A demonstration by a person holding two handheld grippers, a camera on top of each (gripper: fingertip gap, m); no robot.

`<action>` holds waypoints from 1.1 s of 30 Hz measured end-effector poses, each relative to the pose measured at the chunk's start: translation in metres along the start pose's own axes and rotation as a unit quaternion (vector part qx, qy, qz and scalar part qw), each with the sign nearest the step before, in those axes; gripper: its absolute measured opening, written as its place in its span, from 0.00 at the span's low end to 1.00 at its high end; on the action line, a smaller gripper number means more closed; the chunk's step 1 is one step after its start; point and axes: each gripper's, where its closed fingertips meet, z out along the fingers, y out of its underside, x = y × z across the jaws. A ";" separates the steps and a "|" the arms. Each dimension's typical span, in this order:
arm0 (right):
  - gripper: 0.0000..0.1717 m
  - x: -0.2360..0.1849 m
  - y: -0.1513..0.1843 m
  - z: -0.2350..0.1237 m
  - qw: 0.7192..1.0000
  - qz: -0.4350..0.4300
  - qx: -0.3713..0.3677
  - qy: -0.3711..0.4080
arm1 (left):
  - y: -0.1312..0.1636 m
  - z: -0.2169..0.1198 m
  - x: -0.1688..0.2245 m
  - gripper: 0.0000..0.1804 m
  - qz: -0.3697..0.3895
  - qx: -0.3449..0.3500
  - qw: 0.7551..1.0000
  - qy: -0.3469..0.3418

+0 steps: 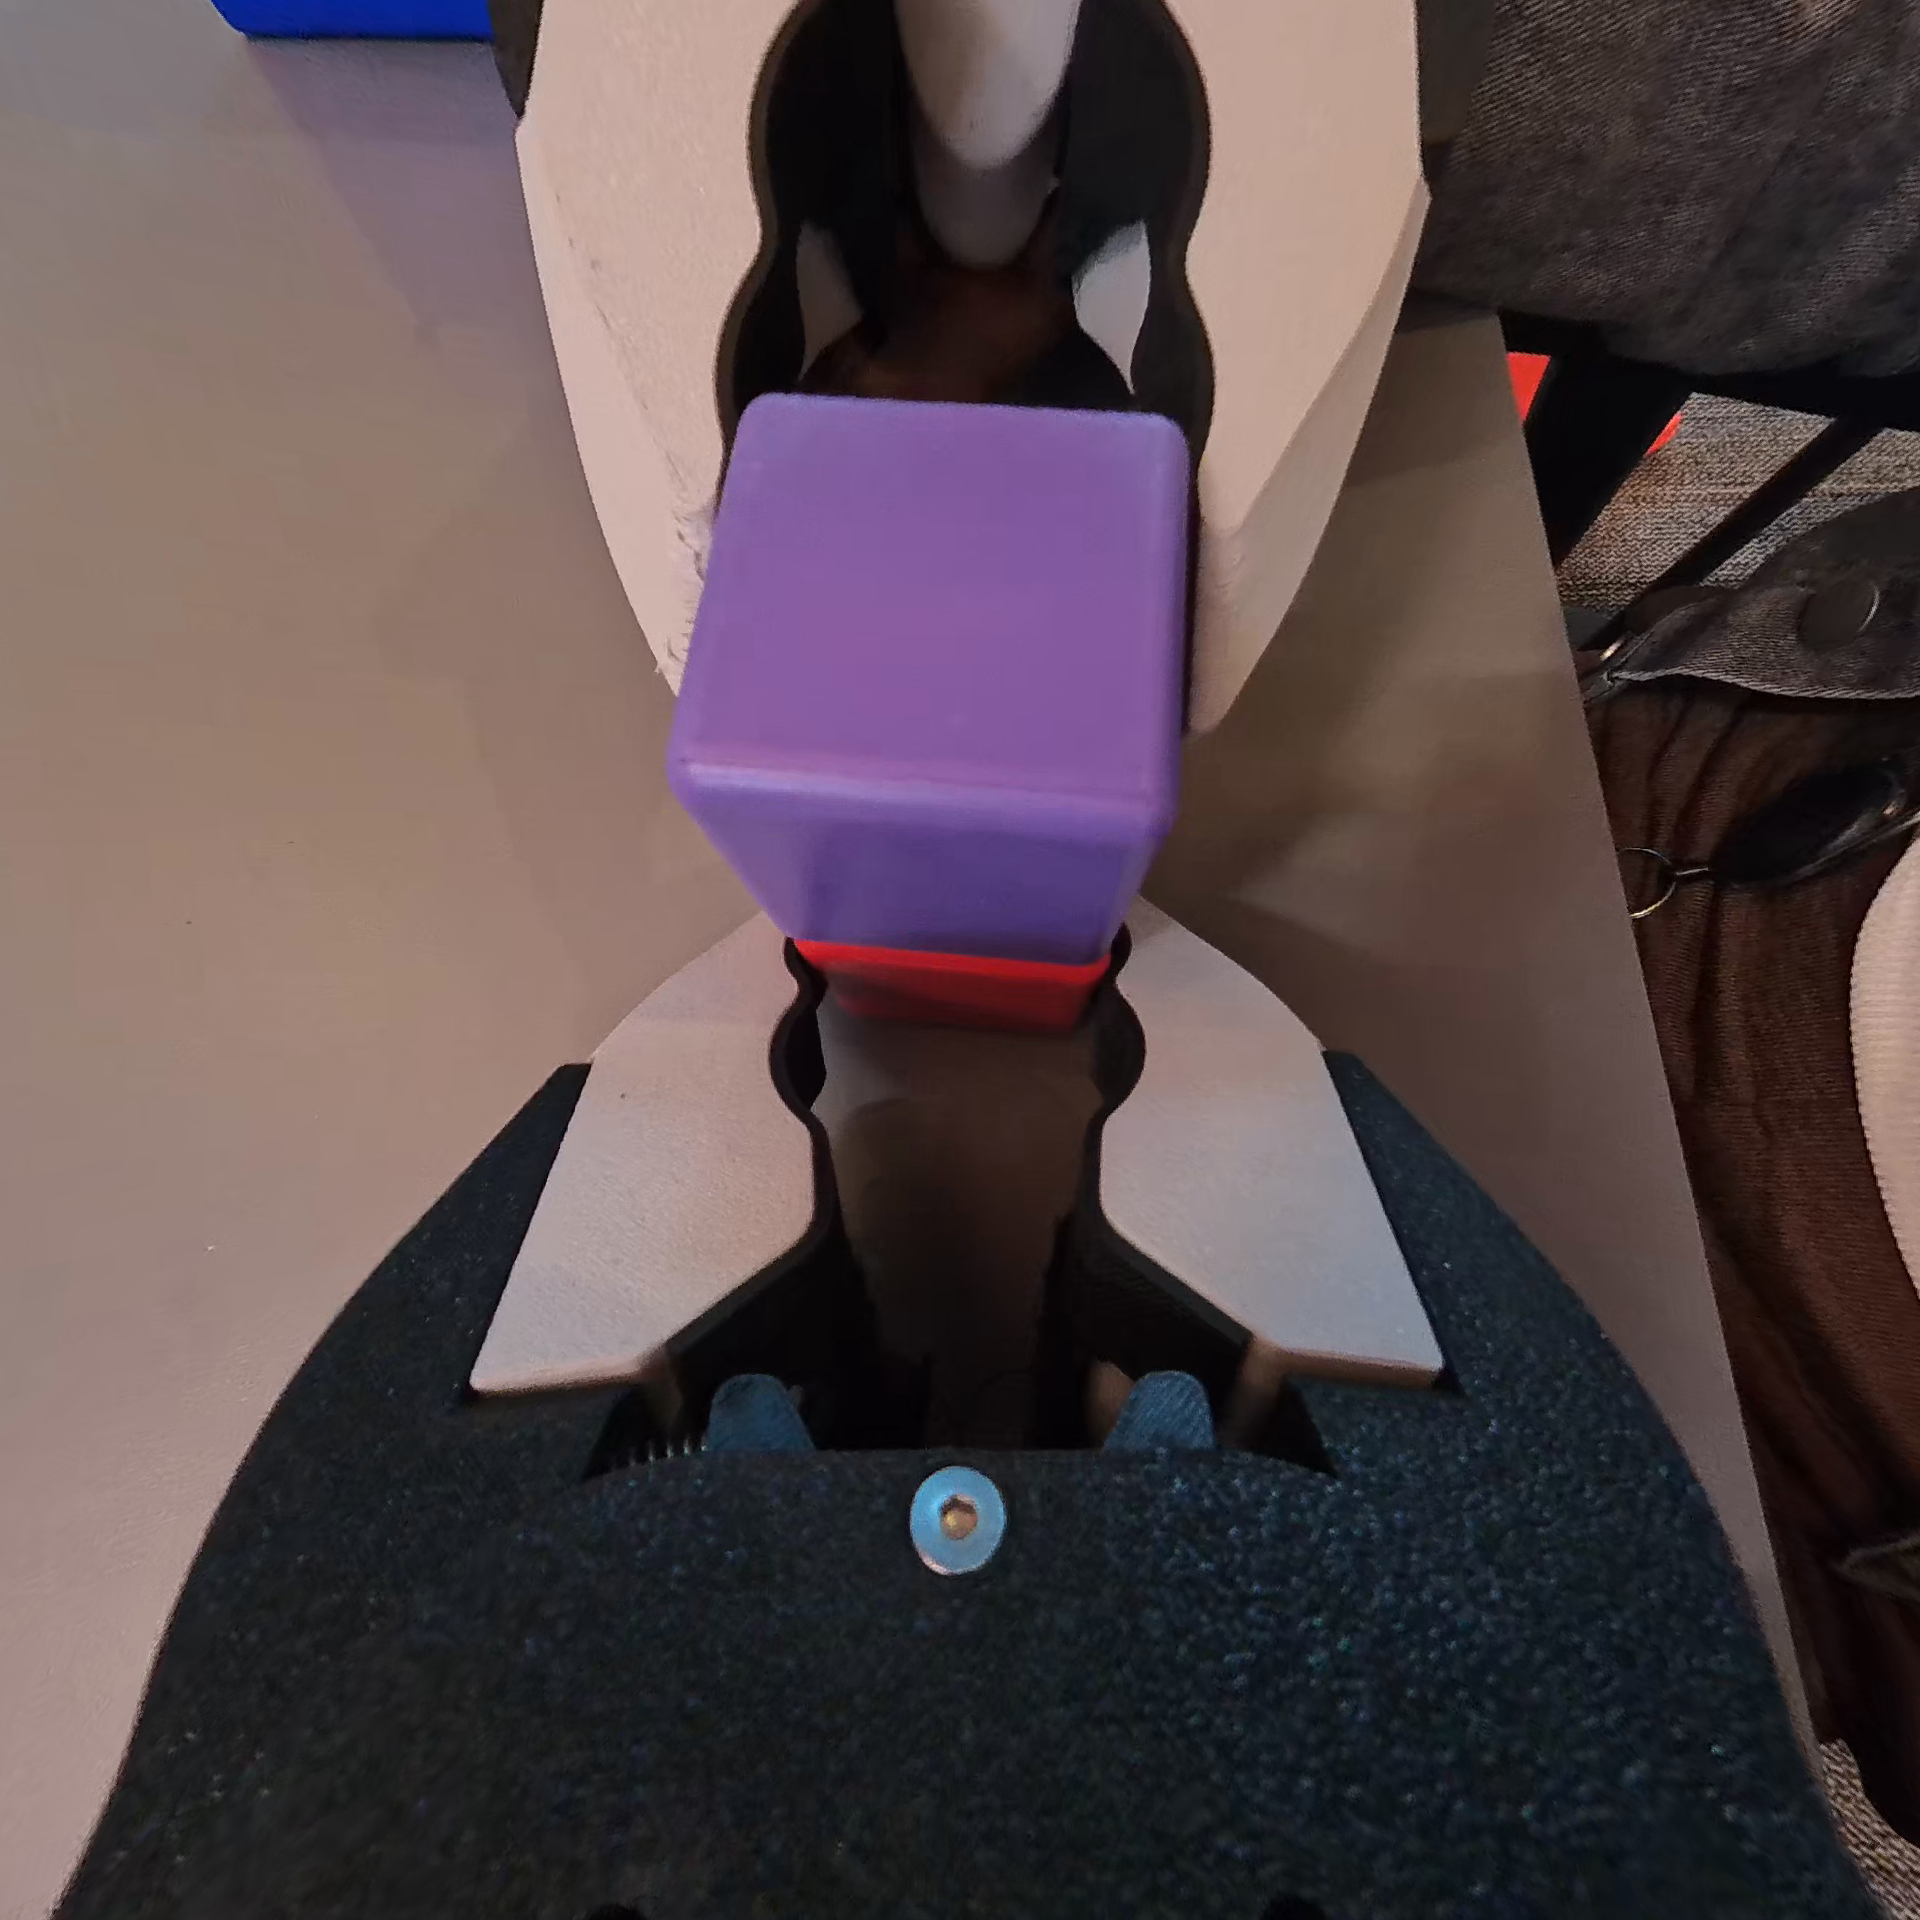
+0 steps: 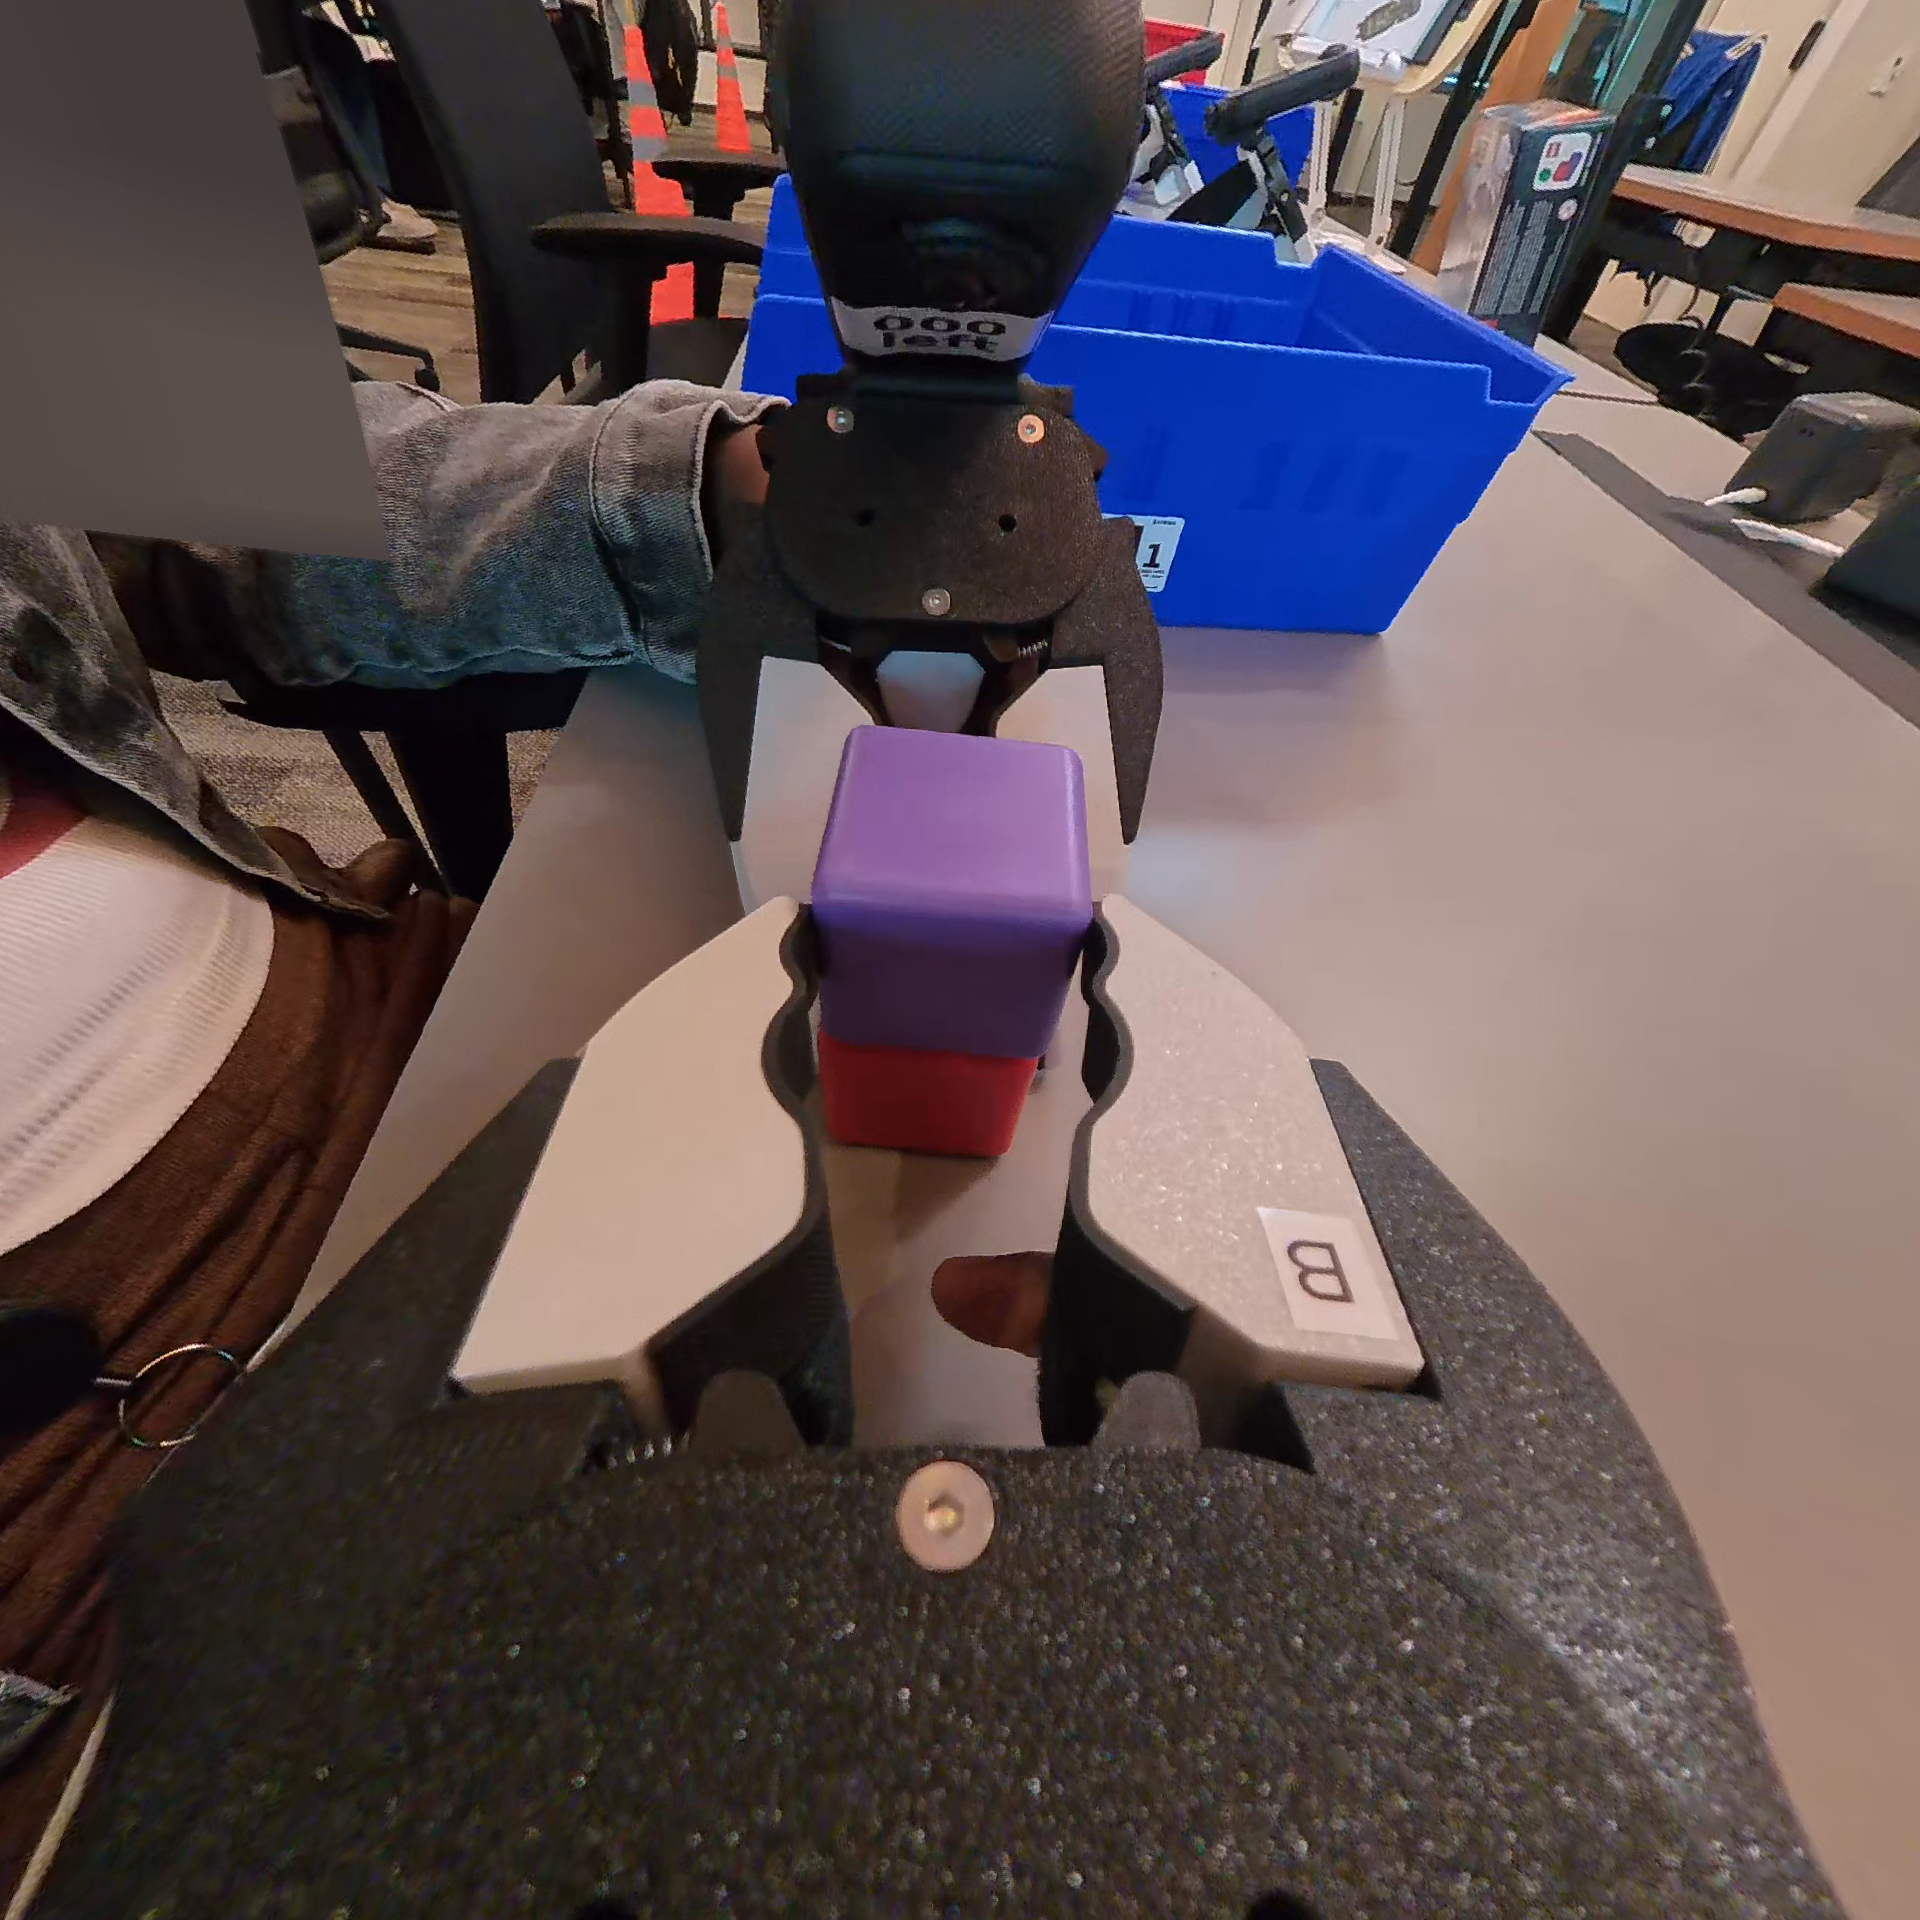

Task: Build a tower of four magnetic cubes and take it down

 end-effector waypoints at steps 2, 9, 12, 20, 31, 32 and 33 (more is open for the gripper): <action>0.29 0.001 0.000 0.000 1.000 -0.003 0.001 0.004 | 0.001 0.000 0.000 0.28 -0.005 -0.001 1.000 0.002; 0.39 0.004 -0.016 -0.006 0.999 0.010 0.050 0.014 | -0.004 -0.009 -0.003 0.39 -0.029 0.024 0.999 -0.028; 0.41 0.003 -0.032 -0.015 0.995 0.022 0.101 0.010 | -0.017 -0.030 0.003 0.43 -0.051 0.031 0.997 -0.048; 0.44 0.006 -0.049 -0.026 0.986 0.041 0.161 0.011 | -0.084 -0.183 0.011 0.38 -0.052 0.134 0.961 -0.238; 0.43 0.007 -0.043 -0.023 0.988 0.047 0.147 0.012 | 0.145 -0.234 -0.113 0.42 -0.422 0.058 0.818 -0.387; 0.43 0.007 -0.042 -0.023 0.988 0.047 0.145 0.011 | 0.152 -0.231 -0.114 0.44 -0.420 0.033 0.816 -0.396; 0.43 0.006 -0.042 -0.022 0.989 0.047 0.143 0.010 | 0.156 -0.230 -0.115 0.44 -0.418 0.015 0.815 -0.401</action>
